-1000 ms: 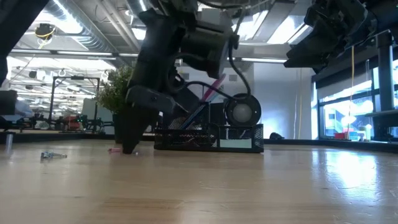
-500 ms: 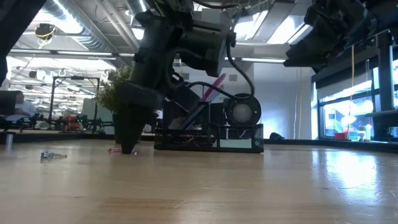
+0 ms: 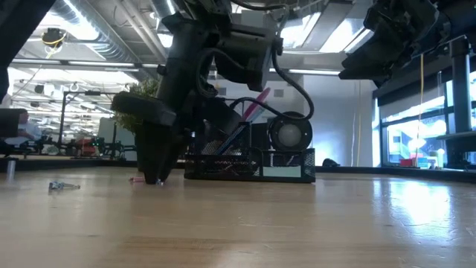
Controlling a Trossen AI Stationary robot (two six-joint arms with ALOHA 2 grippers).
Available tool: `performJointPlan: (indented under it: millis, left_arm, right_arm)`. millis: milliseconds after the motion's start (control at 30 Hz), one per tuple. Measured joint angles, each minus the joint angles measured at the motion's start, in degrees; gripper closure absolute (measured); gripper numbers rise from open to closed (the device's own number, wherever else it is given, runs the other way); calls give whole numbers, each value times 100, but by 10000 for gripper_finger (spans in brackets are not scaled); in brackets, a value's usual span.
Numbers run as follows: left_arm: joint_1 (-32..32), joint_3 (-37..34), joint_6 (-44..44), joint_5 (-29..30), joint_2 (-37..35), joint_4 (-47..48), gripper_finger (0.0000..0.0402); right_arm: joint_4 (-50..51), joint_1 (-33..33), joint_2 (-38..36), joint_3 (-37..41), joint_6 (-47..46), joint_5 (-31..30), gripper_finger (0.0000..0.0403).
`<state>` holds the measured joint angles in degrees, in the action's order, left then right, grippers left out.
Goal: Pick and place office supplies into organizer
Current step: Put the blue binder clip into the black desk organizer
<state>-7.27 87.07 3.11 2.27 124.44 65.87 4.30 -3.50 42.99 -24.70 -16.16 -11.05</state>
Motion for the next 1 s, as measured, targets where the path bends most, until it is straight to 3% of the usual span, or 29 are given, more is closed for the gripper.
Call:
performJointPlan:
  millis: [467,1000]
  left_arm:
    - [-7,-7,-1793,226,5,79,299]
    - [-44,-15,-1899,280,4,23,334]
  right_arm:
    - [50,0,-1,1,12,0,232]
    - [160,0,-1,0,235,0,232]
